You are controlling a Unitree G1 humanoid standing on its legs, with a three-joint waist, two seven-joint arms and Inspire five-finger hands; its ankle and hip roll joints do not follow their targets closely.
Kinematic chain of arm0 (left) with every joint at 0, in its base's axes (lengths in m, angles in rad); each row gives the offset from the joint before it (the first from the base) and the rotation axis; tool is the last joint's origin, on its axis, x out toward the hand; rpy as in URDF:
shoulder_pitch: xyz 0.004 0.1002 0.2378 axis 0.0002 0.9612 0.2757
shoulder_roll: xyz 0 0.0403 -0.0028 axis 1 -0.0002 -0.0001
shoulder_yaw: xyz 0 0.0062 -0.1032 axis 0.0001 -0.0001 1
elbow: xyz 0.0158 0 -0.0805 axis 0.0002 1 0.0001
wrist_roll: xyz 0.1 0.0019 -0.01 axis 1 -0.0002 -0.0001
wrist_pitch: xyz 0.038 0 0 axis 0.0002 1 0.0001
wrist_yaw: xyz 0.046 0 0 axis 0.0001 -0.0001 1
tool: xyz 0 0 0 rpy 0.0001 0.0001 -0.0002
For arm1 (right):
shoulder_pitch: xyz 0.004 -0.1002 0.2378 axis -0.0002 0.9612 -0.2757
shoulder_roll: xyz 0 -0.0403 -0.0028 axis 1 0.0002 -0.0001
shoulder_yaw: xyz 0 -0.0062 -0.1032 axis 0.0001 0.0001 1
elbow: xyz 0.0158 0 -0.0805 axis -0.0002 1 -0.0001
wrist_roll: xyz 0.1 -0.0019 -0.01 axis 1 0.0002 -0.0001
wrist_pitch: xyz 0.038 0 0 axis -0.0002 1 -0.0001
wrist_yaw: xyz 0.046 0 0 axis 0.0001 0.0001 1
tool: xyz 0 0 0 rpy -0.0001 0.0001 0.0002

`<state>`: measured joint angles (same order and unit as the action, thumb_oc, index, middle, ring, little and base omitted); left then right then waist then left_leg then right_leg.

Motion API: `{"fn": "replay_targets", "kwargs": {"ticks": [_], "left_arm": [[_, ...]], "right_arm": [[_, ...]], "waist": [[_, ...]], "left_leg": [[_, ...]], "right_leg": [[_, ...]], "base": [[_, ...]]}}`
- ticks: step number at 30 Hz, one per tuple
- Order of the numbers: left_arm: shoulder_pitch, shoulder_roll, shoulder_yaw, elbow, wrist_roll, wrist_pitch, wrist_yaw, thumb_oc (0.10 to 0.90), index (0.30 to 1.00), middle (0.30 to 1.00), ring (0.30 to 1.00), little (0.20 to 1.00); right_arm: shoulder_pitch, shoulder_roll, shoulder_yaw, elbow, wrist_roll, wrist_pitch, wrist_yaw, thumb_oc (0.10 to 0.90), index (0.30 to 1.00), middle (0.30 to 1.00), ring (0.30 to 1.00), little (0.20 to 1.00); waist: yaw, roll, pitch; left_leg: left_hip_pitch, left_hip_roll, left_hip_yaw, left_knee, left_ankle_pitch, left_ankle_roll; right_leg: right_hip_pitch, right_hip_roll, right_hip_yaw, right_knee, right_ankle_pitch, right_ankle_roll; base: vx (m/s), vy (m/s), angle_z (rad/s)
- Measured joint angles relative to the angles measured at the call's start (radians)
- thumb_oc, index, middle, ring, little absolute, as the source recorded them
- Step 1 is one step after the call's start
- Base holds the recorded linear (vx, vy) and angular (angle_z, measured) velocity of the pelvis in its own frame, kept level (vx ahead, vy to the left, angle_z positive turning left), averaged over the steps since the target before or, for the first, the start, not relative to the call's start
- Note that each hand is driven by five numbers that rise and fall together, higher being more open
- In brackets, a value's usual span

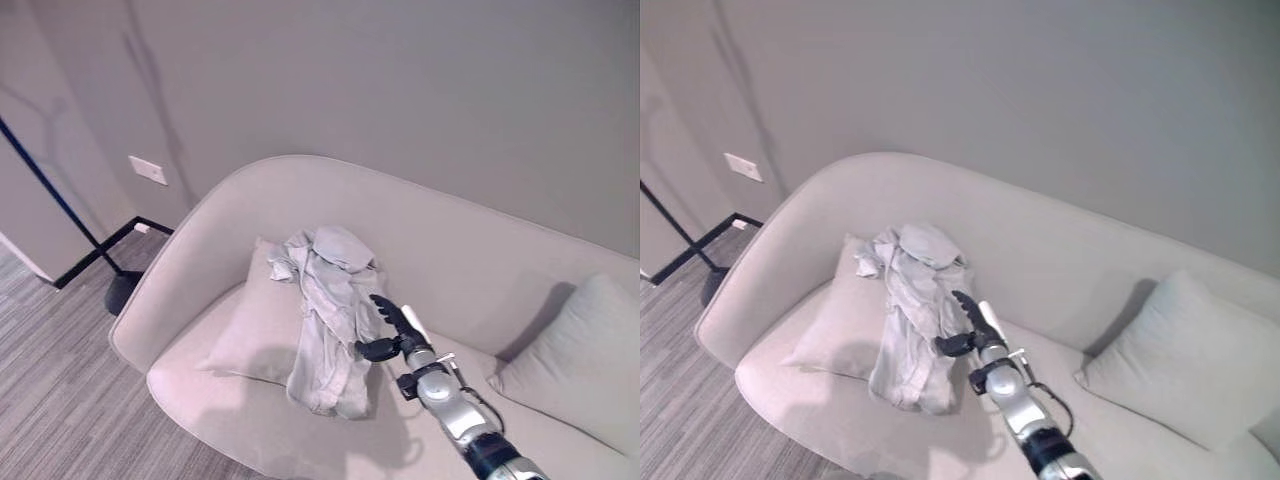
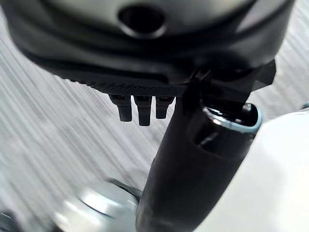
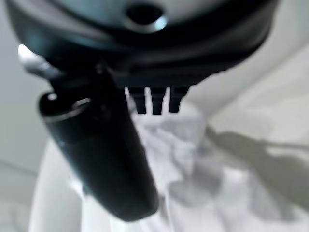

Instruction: Hang the clothes on the sofa on the clothes rack.

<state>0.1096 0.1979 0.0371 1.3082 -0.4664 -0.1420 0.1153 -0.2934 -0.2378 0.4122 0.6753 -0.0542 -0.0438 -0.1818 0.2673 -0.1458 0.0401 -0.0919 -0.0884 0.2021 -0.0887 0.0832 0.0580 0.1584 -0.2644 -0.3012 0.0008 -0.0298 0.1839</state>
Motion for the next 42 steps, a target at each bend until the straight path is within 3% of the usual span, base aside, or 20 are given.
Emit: {"fn": "replay_targets", "kwargs": {"ticks": [4,8,9,12,15,16,19,22,24,25,27,32,34,36,37,39,40,41,42], "left_arm": [[-0.007,0.004,-0.033,-0.014,-0.002,-0.017,0.007,0.8,0.9,0.9,0.9,0.9],[-0.038,0.0,-0.12,-0.011,0.015,-0.015,0.033,0.8,0.9,0.9,0.9,0.9],[-0.081,-0.005,-0.167,-0.017,0.045,-0.015,0.06,0.8,0.9,0.9,0.9,0.9],[-0.104,0.002,-0.197,-0.026,0.095,-0.019,0.098,0.8,0.9,0.9,0.9,0.9],[-0.172,0.011,-0.299,-0.087,0.16,-0.049,0.135,0.8,0.9,0.9,0.9,0.9],[-0.175,0.014,-0.31,-0.103,0.169,-0.06,0.136,0.8,0.9,0.9,0.9,0.9],[-0.179,0.013,-0.308,-0.092,0.171,-0.061,0.136,0.8,0.9,0.9,0.9,0.9],[-0.177,0.007,-0.308,-0.079,0.168,-0.058,0.137,0.8,0.9,0.9,0.9,0.9],[-0.189,0.008,-0.311,-0.05,0.154,-0.058,0.14,0.8,0.9,0.9,0.9,0.9],[-0.191,0.006,-0.31,-0.051,0.154,-0.056,0.141,0.8,0.9,0.9,0.9,0.9],[-0.187,0.01,-0.307,-0.046,0.154,-0.05,0.162,0.8,0.9,0.9,0.9,0.9],[-0.181,0.01,-0.264,-0.041,0.172,-0.047,0.182,0.8,0.9,0.9,0.9,0.9],[-0.177,0.012,-0.25,-0.061,0.215,-0.033,0.182,0.8,0.9,0.9,0.9,0.9],[-0.124,-0.003,-0.187,-0.06,0.257,-0.019,0.182,0.8,0.9,0.9,0.9,0.9],[-0.111,0.022,-0.186,-0.043,0.275,-0.014,0.176,0.8,0.9,0.9,0.9,0.9],[-0.094,0.026,-0.142,-0.018,0.284,-0.004,0.164,0.8,0.9,0.9,0.9,0.9],[-0.091,0.04,-0.132,-0.016,0.283,-0.005,0.163,0.8,0.9,0.9,0.9,0.9],[-0.081,0.044,-0.132,-0.054,0.283,-0.008,0.159,0.8,0.9,0.9,0.9,0.9],[-0.074,0.042,-0.133,-0.093,0.281,-0.007,0.158,0.8,0.9,0.9,0.9,0.9]], "right_arm": [[-0.138,0.031,-0.005,0.177,0.021,0.008,-0.054,0.8,0.9,0.9,0.9,0.9],[-0.257,0.028,-0.078,0.299,-0.033,0.048,-0.234,0.8,0.9,0.9,0.9,0.9],[-0.263,0.019,-0.095,0.25,-0.075,0.068,-0.304,0.8,0.9,0.9,0.9,0.9],[-0.212,0.014,-0.069,0.095,-0.166,0.091,-0.372,0.8,0.9,0.9,0.9,0.9],[-0.25,0.055,-0.038,0.19,-0.158,0.067,-0.422,0.8,0.9,0.9,0.9,0.9],[-0.283,0.076,-0.014,0.252,-0.131,0.05,-0.424,0.4,0.3,0.3,0.3,0.3],[-0.353,0.097,0.038,0.39,-0.101,0.03,-0.423,0.4,0.3,0.3,0.3,0.3],[-0.374,0.085,0.024,0.396,-0.083,0.032,-0.42,0.4,0.3,0.3,0.3,0.3],[-0.488,0.108,0.085,0.58,-0.074,0.03,-0.421,0.4,0.3,0.3,0.3,0.3],[-0.498,0.103,0.088,0.574,-0.071,0.039,-0.415,0.4,0.3,0.3,0.3,0.3],[-0.442,0.068,0.088,0.468,-0.053,0.047,-0.402,0.4,0.3,0.3,0.3,0.3],[-0.163,-0.035,0.057,0.002,-0.056,0.054,-0.345,0.4,0.3,0.3,0.3,0.3],[0.078,-0.168,-0.022,-0.265,-0.103,0.063,-0.316,0.4,0.3,0.3,0.3,0.3],[0.279,-0.235,-0.202,-0.47,-0.163,0.066,-0.296,0.4,0.3,0.3,0.3,0.3],[0.284,-0.244,-0.271,-0.453,-0.168,0.077,-0.309,0.4,0.3,0.3,0.3,0.3],[0.303,-0.272,-0.332,-0.537,-0.171,0.082,-0.289,0.4,0.3,0.3,0.3,0.3],[0.3,-0.262,-0.338,-0.562,-0.177,0.075,-0.292,0.4,0.3,0.3,0.3,0.3],[0.294,-0.263,-0.316,-0.576,-0.181,0.072,-0.276,0.4,0.3,0.3,0.3,0.3],[0.289,-0.265,-0.307,-0.58,-0.193,0.07,-0.257,0.4,0.3,0.3,0.3,0.3]], "waist": [[0.049,0.005,0.008],[0.063,0.034,0.061],[0.071,0.047,0.093],[0.045,0.05,0.138],[0.038,0.047,0.161],[0.037,0.048,0.162],[0.038,0.048,0.162],[0.04,0.047,0.161],[0.039,0.045,0.16],[0.04,0.045,0.159],[0.028,0.024,0.144],[-0.017,0.017,0.138],[-0.07,0.03,0.1],[-0.115,0.041,0.083],[-0.147,0.034,0.062],[-0.155,0.026,0.036],[-0.159,0.025,0.029],[-0.131,0.026,0.011],[-0.117,0.03,0.01]], "left_leg": [[-0.04,-0.022,-0.049,0.008,0.007,-0.008],[-0.102,-0.024,-0.083,0.024,0.016,-0.008],[-0.131,-0.02,-0.085,0.035,0.02,-0.009],[-0.142,-0.022,-0.077,0.037,0.035,0.01],[-0.165,-0.015,-0.056,0.036,0.035,0.008],[-0.168,-0.013,-0.05,0.034,0.033,0.006],[-0.176,-0.013,-0.05,0.033,0.029,0.0],[-0.177,-0.013,-0.055,0.031,0.026,-0.004],[-0.183,-0.01,-0.05,0.034,0.02,-0.01],[-0.183,-0.01,-0.049,0.032,0.022,-0.011],[-0.173,-0.01,-0.042,0.033,0.027,-0.004],[-0.115,-0.007,-0.029,0.03,0.021,0.009],[-0.073,0.007,-0.022,0.026,0.006,0.011],[0.016,0.012,0.028,0.01,-0.018,0.026],[0.036,0.012,0.05,0.02,-0.048,0.035],[0.078,0.016,0.123,0.017,-0.055,0.036],[0.088,0.013,0.143,0.019,-0.074,0.044],[0.088,0.021,0.173,0.026,-0.071,0.041],[0.082,0.031,0.178,0.032,-0.064,0.034]], "right_leg": [[-0.009,-0.003,-0.033,0.001,-0.003,0.004],[-0.039,0.0,-0.075,-0.004,-0.015,0.021],[-0.062,0.004,-0.079,-0.003,-0.015,0.02],[-0.077,-0.001,-0.078,-0.003,-0.015,0.02],[-0.108,0.001,-0.078,-0.006,-0.015,0.02],[-0.116,0.001,-0.078,-0.007,-0.015,0.02],[-0.123,0.001,-0.079,-0.007,-0.015,0.02],[-0.124,0.0,-0.079,-0.004,-0.015,0.019],[-0.135,0.002,-0.077,-0.003,-0.015,0.02],[-0.135,0.002,-0.076,-0.003,-0.015,0.019],[-0.131,0.0,-0.075,-0.002,-0.014,0.018],[-0.095,-0.005,-0.047,0.022,-0.009,0.014],[-0.103,-0.006,-0.048,0.094,-0.007,0.02],[-0.111,-0.042,-0.053,0.227,-0.021,0.037],[-0.134,-0.055,-0.051,0.283,-0.028,0.047],[-0.151,-0.103,-0.139,0.329,-0.036,0.056],[-0.14,-0.162,-0.208,0.371,-0.032,0.063],[-0.117,-0.231,-0.305,0.352,0.013,0.071],[-0.082,-0.244,-0.33,0.316,0.059,0.077]], "base": [[0.02,0.052,0.43],[0.01,0.062,0.27],[0.0,0.032,0.16],[-0.02,0.046,-0.05],[-0.04,0.063,-0.2],[-0.03,0.04,-0.21],[-0.01,0.008,-0.01],[-0.01,0.013,0.01],[0.01,0.015,-0.09],[0.0,0.0,0.0],[0.03,0.047,-0.02],[0.05,0.06,-0.1],[0.09,0.121,-0.29],[0.05,0.098,-0.75],[0.08,0.059,-1.06],[0.04,-0.02,-1.16],[-0.02,-0.052,-0.99],[0.0,-0.07,-0.62],[0.0,-0.079,-0.25]]}}
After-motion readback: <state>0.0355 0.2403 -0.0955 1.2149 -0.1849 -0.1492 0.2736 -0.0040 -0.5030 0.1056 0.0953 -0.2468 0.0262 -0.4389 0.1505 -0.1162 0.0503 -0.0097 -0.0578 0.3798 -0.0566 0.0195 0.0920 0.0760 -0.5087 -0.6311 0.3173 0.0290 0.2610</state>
